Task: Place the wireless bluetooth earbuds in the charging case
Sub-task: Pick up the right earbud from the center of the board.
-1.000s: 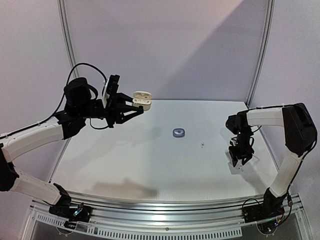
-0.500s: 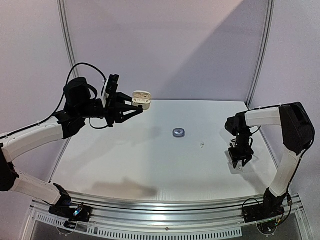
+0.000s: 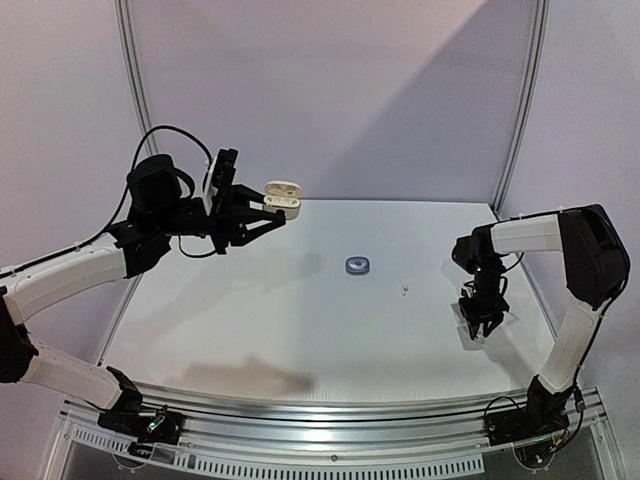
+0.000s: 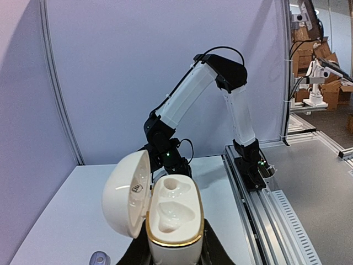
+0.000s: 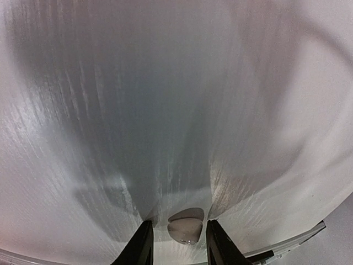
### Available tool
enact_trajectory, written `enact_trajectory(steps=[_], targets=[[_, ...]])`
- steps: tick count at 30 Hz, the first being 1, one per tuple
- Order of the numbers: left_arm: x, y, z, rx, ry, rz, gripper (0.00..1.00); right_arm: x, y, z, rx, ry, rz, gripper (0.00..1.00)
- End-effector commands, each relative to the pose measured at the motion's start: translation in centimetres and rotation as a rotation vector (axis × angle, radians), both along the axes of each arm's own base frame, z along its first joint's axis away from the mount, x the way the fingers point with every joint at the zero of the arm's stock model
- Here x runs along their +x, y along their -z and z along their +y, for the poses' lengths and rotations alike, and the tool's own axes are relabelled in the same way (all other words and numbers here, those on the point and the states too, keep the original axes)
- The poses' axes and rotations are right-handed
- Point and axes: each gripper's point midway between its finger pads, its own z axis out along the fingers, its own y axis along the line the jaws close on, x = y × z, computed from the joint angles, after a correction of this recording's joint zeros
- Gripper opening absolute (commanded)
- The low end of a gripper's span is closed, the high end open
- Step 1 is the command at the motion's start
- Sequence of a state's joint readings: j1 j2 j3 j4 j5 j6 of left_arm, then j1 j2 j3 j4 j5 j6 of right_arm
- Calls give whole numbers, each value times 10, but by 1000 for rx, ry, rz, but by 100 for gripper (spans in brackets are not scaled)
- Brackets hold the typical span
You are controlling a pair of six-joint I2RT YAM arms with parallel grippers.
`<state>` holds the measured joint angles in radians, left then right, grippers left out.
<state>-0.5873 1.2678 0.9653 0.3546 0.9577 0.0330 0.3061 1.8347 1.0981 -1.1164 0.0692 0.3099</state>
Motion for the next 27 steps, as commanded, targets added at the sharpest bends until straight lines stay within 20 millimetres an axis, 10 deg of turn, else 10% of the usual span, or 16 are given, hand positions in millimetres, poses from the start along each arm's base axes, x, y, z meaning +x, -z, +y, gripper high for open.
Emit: enact_trajectory(steps=[1,27], targets=[[1,-3,3,-7,-1,-18,0,-12,3,-6,-15,18,34,32],[0,-4,5,-8,-7,-35,0,12,3,2,11,-3,-27,25]])
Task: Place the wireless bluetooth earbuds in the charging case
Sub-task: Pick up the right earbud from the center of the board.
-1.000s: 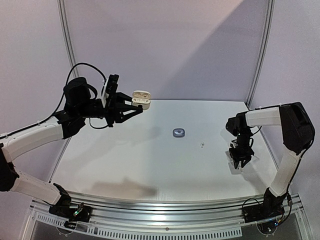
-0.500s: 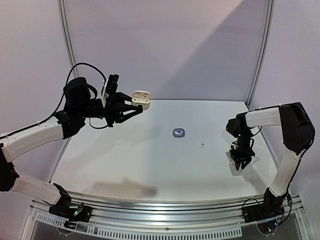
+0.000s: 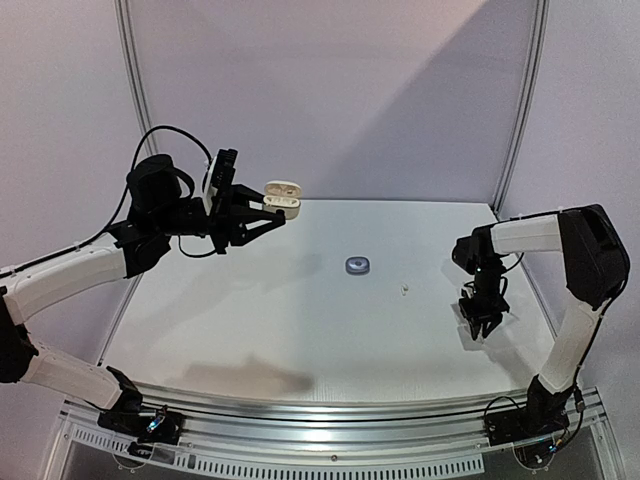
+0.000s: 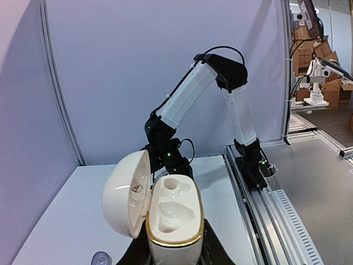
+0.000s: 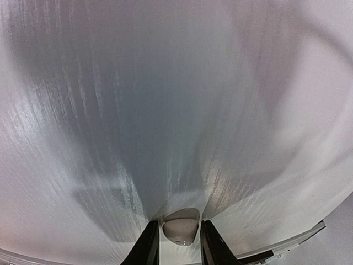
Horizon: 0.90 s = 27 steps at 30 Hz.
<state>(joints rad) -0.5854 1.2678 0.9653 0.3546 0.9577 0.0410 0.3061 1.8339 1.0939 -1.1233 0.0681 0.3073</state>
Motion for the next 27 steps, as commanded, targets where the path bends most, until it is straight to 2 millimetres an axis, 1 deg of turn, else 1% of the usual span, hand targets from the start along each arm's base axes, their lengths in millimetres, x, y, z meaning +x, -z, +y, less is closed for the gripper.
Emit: enact_trajectory(steps=[1,6,13,17,19,20,23,25,26,27], targets=[[0,-4,5,-8,-4,-26,0,15,3,3,13,-5,-36,25],[0,-4,5,-8,-6,-26,0,18,1,5,23,-13,-39,16],[1,-4,5,-8,-9,-27,0,16,0,6,29,-7,-31,9],[2,-2,5,-5,-10,-25,0,20,-10,6,29,-10,-40,7],[2,-2,5,-6,-15,-27,0,27,-20,7,32,-12,-72,6],[3,-2,5,-6,-19,-27,0,35,-29,10,44,-13,-108,6],[7,-1,5,-4,-41,-31,0,56,-57,24,112,-10,-213,5],[12,0,5,0,-71,-40,0,75,-86,39,167,-18,-329,4],[15,2,6,2,-87,-45,0,82,-99,53,219,-33,-372,4],[18,3,5,3,-103,-52,0,91,-118,64,255,-46,-436,4]])
